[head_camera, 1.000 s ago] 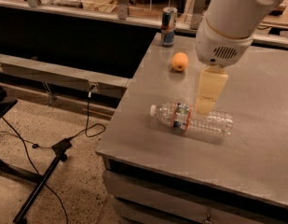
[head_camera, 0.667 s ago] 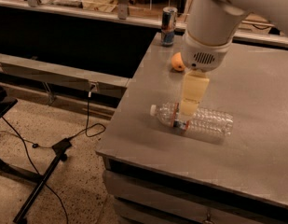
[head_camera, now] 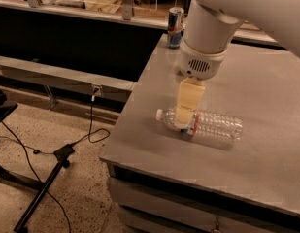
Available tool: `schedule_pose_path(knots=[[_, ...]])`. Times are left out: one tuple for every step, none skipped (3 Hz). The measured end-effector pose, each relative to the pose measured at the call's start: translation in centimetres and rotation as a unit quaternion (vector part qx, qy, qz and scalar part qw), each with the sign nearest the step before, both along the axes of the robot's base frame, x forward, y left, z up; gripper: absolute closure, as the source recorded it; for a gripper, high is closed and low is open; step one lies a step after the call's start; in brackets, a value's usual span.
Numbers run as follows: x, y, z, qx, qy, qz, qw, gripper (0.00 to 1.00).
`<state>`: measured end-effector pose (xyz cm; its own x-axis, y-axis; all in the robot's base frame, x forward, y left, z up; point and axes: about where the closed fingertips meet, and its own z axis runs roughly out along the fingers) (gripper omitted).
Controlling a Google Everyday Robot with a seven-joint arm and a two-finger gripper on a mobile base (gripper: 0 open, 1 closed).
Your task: Place water bottle upright
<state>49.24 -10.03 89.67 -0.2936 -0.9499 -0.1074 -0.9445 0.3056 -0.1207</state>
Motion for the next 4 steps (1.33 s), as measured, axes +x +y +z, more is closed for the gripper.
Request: schedule_pose_path(knots=[[-0.9, 1.8, -1.1, 0.001, 0.010, 0.009, 0.9999, 0.00], [-2.1, 3.7, -2.8, -0.007, 0.022, 0.009, 0.9997, 0.00], [-2.8, 4.5, -4.5, -0.016, 0.028, -0.004, 0.9995, 0.00], [-2.7, 4.6, -5.8, -0.025, 0.028, -0.013, 0.9992, 0.00]])
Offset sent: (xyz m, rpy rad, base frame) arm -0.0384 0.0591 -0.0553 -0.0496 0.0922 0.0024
